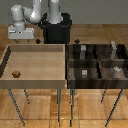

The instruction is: Place the loaf of bread into the appropriate compartment.

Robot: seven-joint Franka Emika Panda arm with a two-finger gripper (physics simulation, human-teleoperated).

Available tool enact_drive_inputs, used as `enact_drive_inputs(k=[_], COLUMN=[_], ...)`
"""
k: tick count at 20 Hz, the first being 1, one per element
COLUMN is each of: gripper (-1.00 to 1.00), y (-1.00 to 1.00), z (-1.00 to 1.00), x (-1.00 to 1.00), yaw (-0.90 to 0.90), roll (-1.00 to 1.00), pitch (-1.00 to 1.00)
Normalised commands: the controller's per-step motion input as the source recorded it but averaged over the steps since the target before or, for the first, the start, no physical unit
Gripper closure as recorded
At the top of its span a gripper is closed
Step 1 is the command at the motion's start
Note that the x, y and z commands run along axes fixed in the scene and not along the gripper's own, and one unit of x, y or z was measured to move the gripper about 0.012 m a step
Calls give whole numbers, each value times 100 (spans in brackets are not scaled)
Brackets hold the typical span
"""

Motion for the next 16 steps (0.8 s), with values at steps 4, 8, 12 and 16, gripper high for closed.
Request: enact_drive_inputs(k=[4, 8, 12, 16], gripper=[-100, -100, -100, -100], y=[0, 0, -38, -50], z=[0, 0, 0, 0], x=[100, 100, 50, 0], yaw=[0, 0, 0, 0], roll=[0, 0, 0, 0], pitch=[0, 0, 0, 0])
